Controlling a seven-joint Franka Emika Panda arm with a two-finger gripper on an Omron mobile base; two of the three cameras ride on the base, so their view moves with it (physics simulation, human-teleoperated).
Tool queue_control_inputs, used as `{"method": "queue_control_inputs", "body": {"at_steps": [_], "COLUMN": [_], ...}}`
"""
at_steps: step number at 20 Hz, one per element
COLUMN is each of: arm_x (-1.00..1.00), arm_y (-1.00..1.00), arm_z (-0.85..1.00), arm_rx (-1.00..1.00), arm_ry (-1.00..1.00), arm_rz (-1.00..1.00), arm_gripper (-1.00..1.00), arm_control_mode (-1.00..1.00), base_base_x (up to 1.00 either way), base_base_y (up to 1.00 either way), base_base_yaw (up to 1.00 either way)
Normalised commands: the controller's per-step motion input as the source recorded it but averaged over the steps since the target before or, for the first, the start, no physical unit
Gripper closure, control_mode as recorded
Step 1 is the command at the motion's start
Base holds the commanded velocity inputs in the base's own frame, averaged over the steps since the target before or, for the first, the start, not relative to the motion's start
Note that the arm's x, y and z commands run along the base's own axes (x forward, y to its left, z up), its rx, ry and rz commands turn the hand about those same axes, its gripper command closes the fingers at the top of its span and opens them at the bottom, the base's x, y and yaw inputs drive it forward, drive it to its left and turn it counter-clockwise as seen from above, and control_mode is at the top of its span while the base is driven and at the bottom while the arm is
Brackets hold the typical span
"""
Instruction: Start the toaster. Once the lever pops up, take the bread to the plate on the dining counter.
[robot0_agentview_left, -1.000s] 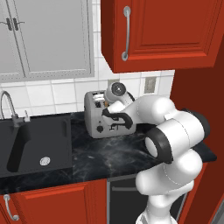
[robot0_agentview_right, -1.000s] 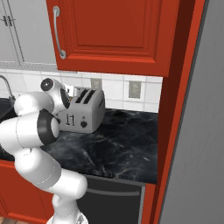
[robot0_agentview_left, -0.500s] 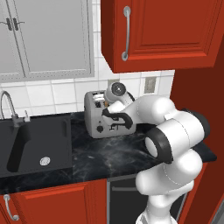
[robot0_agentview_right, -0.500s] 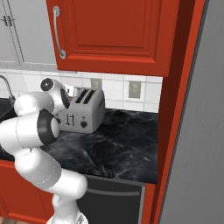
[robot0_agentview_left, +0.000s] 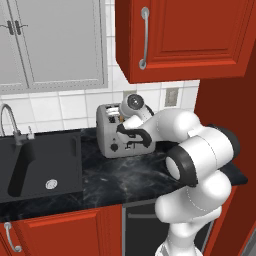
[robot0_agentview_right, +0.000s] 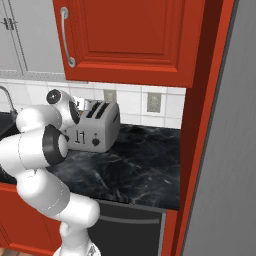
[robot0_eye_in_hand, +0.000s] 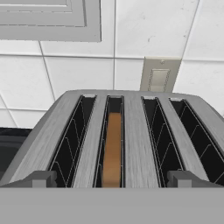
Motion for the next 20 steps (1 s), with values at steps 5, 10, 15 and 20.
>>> {"method": "queue_control_inputs", "body": {"at_steps": [5,10,15,20], "arm_x": [0.0,0.0,0.0,0.0], "arm_y": [0.0,0.0,0.0,0.0], "arm_z": [0.0,0.0,0.0,0.0], "arm_rx": [0.0,0.0,0.0,0.0], "arm_ry": [0.0,0.0,0.0,0.0], "arm_rz": [0.0,0.0,0.0,0.0], "arm_gripper": [-1.0,-1.0,-1.0,-1.0], "arm_control_mode": [-1.0,-1.0,-1.0,-1.0], "base_base_x": [0.0,0.0,0.0,0.0], "base_base_y": [0.0,0.0,0.0,0.0], "base_base_yaw": [0.0,0.0,0.0,0.0]}}
